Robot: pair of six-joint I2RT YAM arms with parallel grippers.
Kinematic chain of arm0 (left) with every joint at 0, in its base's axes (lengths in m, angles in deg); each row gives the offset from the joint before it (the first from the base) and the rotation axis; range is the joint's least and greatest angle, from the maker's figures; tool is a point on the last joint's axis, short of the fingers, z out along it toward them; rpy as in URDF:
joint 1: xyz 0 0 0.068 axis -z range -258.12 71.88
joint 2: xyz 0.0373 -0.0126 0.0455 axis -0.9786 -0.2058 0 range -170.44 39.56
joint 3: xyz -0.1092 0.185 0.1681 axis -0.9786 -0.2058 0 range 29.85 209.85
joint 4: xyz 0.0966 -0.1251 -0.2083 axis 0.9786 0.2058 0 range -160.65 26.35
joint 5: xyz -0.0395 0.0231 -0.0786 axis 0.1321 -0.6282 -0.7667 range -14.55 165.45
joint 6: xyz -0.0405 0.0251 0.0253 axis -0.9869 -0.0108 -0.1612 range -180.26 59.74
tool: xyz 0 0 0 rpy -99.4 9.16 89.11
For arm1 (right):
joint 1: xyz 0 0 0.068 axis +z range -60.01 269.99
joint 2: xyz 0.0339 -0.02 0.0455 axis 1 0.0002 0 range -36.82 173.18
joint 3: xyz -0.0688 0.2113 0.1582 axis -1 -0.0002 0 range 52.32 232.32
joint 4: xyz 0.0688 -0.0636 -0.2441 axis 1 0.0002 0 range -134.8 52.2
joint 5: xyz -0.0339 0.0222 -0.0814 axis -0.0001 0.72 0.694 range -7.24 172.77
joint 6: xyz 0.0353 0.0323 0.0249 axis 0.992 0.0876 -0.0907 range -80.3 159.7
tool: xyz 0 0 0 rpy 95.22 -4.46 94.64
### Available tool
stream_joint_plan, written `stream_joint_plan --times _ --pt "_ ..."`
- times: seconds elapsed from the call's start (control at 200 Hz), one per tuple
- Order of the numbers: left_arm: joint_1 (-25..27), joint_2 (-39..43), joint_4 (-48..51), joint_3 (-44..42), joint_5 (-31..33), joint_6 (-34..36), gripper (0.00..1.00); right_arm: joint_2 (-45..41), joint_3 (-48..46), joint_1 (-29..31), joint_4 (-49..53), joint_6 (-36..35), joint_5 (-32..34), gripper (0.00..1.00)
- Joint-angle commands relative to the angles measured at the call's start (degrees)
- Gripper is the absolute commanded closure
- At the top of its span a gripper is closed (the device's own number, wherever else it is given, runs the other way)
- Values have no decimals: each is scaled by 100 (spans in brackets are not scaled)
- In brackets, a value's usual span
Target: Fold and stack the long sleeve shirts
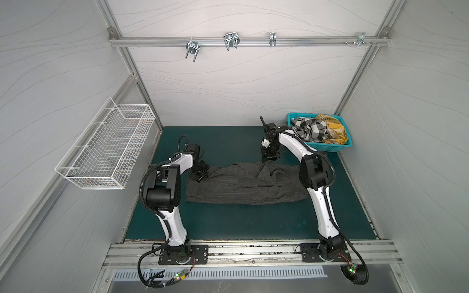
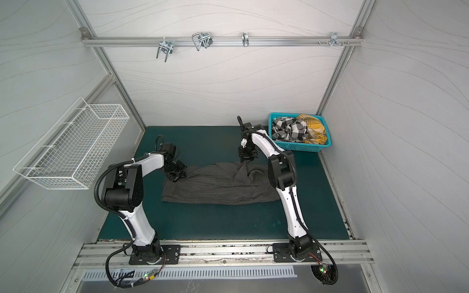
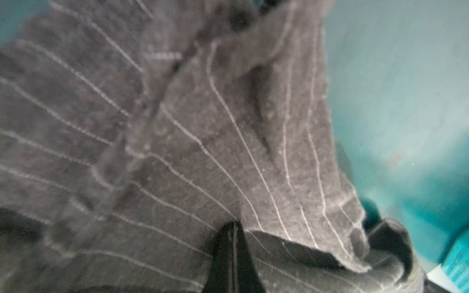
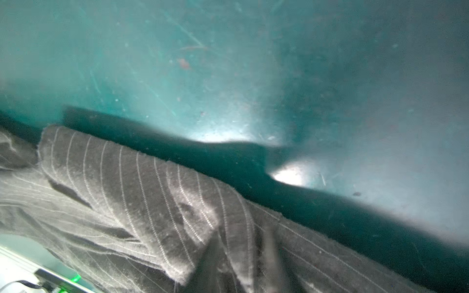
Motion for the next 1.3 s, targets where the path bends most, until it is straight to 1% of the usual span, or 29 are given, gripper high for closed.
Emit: stream_joint_plan --times 0.0,0.035,0.19,0.335,0.41,0.505,0.595,0.725,0.77,0.785,0.8,0.835,0.865,0.89,0.925,0.97,1.015,1.08,1.166,1.221,1.296 --pt "-83 -2 148 -288 341 75 100 -176 108 45 63 -58 254 96" --pt "-124 12 128 -369 355 81 100 -331 72 39 47 -19 422 100" --pt "-305 72 92 -561 477 186 100 -1372 -409 8 -211 205 1175 100" --pt "-353 80 89 -612 581 288 100 -2311 -856 41 -293 415 1511 100" --pt "-356 59 52 -661 576 293 100 -2661 -1097 181 -356 441 1654 100" --pt "-354 58 23 -668 577 323 100 -2940 -1396 537 -376 319 1868 100" --pt "-356 48 20 -645 517 324 100 -3198 -1912 995 -482 287 1998 100" --pt "-348 144 -4 -641 441 313 100 -3612 -3003 1953 -802 356 2151 100" --pt "-348 176 20 -608 442 316 100 -3713 -3448 2331 -943 434 2111 85" --pt "-343 182 27 -601 440 322 100 -3745 -3582 2424 -968 471 2066 79" --pt "-347 185 37 -591 445 336 100 -3759 -3707 2541 -998 513 2034 71" --pt "-346 175 56 -561 434 346 100 -3791 -3944 2779 -1029 625 1913 58" --pt "-343 169 86 -529 433 363 100 -3798 -4080 2939 -1027 702 1835 45" --pt "-348 156 102 -511 423 375 100 -3797 -4159 3047 -990 760 1813 39" --pt "-344 153 122 -485 426 378 100 -3805 -4216 3134 -892 834 1846 36" --pt "-342 168 136 -459 414 389 100 -3836 -4192 3079 -713 936 1877 33" --pt "-336 200 157 -426 392 409 100 -3893 -4082 2853 -546 1000 1807 32" --pt "-334 292 197 -378 368 426 100 -3960 -3815 2325 -363 1025 1529 32" --pt "-292 431 270 -286 344 502 97 -3951 -3462 1493 -478 924 1061 31" --pt "-254 507 324 -221 315 590 97 -3721 -3163 1052 -551 904 737 31" --pt "-218 597 406 -157 284 695 96 -2915 -2473 485 -426 760 134 31"
